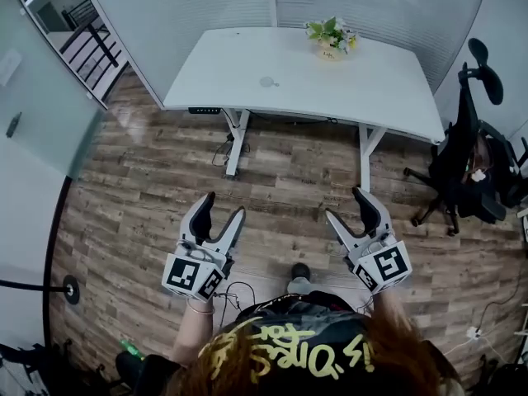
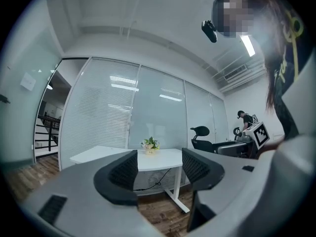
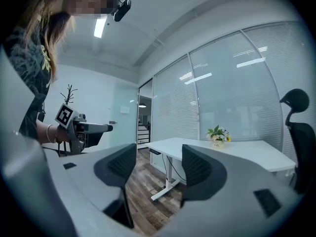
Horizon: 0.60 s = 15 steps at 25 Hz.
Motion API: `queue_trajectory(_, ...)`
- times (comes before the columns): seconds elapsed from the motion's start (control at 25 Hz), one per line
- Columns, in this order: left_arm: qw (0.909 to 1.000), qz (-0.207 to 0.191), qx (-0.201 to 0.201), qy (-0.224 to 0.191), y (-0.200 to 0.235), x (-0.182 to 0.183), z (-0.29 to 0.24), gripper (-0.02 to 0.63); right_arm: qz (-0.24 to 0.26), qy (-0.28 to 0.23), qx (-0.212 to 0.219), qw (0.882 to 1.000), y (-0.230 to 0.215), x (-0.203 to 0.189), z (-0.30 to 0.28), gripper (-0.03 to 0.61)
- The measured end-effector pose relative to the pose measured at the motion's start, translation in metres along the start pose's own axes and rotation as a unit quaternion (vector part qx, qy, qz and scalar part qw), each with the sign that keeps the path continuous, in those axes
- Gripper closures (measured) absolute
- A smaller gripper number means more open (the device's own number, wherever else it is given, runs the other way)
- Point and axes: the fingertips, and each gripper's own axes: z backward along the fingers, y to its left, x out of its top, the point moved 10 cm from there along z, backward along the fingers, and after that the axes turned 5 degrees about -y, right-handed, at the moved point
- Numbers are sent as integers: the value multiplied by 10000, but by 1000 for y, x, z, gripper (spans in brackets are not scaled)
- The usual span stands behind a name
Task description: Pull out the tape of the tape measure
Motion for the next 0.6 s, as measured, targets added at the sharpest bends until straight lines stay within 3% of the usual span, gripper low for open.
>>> queue_trajectory(0.6,9991,-39,385,-163,2,-7,-67,357,-232,200,941,9951,-50,-25,-45,302)
